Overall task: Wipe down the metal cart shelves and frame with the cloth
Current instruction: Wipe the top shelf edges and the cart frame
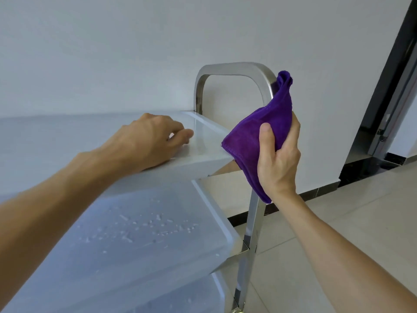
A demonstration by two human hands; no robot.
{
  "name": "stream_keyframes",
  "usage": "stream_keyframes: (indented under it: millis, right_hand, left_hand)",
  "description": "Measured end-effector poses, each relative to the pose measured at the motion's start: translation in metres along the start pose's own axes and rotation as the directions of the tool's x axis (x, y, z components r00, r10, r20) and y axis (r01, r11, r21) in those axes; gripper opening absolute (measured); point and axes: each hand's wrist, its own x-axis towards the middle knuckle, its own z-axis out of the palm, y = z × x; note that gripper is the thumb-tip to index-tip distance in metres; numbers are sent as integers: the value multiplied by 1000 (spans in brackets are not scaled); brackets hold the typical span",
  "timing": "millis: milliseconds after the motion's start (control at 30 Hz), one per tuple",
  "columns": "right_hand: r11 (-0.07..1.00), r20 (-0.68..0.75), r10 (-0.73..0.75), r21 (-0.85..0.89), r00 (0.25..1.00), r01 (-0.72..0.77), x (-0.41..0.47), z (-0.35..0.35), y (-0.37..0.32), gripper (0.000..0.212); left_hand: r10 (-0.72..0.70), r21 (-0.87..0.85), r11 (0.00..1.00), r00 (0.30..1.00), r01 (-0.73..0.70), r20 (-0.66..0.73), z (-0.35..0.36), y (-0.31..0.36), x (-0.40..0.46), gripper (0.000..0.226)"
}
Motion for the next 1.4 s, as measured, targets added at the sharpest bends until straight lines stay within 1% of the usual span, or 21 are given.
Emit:
stream_keyframes:
  millis: [67, 133, 167, 267, 300, 333, 400, 467, 567, 633, 667, 767, 900, 933, 1000, 1100, 1167, 1267, 1400]
  right_hand:
    - [1000, -5, -23, 5, 1000, 23, -3, -2, 5, 50]
    - [1000, 4, -18, 7, 1000, 18, -9, -4, 11, 52]
    - [1000, 9, -2, 7, 1000, 2, -11, -4, 14, 54]
    - [999, 13, 51, 17, 999, -51, -15, -3, 15, 53]
    - [998, 12, 50, 23, 999, -51, -15, -4, 15, 52]
    - [998, 9, 47, 28, 999, -47, -17, -4, 15, 52]
    - [997, 14, 64, 38, 998, -65, -25, -6, 19, 53]
    - [991, 60, 126, 35, 990, -128, -48, -11, 33, 52]
    - [964, 158, 266, -27, 951, -265, -109, -23, 61, 59]
    - [935, 167, 354, -73, 920, -346, -152, -29, 77, 65]
    - [921, 157, 390, -83, 907, -381, -167, -30, 82, 65]
    - [892, 141, 452, -75, 881, -446, -178, -30, 84, 52]
    - [915, 181, 404, -97, 897, -392, -148, -32, 72, 41]
    - [926, 165, 377, -93, 911, -366, -133, -28, 65, 42]
    - [949, 89, 310, -94, 947, -301, -97, -17, 48, 45]
    - [963, 19, 256, -94, 966, -254, -67, -6, 31, 48]
    - [961, 9, 263, -92, 965, -261, -74, -6, 35, 50]
    - [940, 32, 325, -117, 945, -320, -107, -11, 50, 58]
    - [895, 196, 446, -131, 873, -427, -147, -30, 65, 67]
  left_hand:
    - [-34, -16, 999, 998, 33, -51, -4, 0, -10, 41]
    - [-21, -20, 1000, 994, 19, -104, -7, -3, -23, 43]
    - [-12, -19, 1000, 994, 10, -105, -9, -5, -28, 45]
    - [-1, -35, 999, 1000, 2, 23, -15, -11, -44, 54]
    - [24, -30, 999, 998, -23, 56, -14, -13, -49, 52]
    - [54, -6, 999, 996, -53, 67, -11, -12, -55, 49]
    - [97, 98, 990, 995, -100, 38, -3, -8, -61, 44]
    - [123, 191, 974, 992, -122, 6, 2, -2, -63, 43]
    - [117, 206, 972, 993, -114, -2, 2, -3, -62, 44]
    - [121, 208, 971, 993, -117, -8, 3, -6, -61, 45]
    - [124, 212, 970, 992, -118, -11, 4, -6, -60, 45]
    - [105, 220, 970, 994, -101, -8, 5, -6, -60, 47]
    - [91, 242, 966, 996, -86, -7, 5, -6, -60, 50]
    - [90, 247, 965, 996, -85, -10, 5, -6, -60, 49]
    - [94, 250, 964, 995, -89, -11, 5, -5, -59, 48]
    - [96, 246, 965, 995, -91, -9, 5, -7, -59, 49]
    - [99, 246, 965, 995, -91, -22, 7, -9, -59, 52]
    - [103, 242, 966, 994, -94, -22, 7, -10, -58, 53]
    - [87, 248, 965, 996, -82, -6, 4, -8, -58, 52]
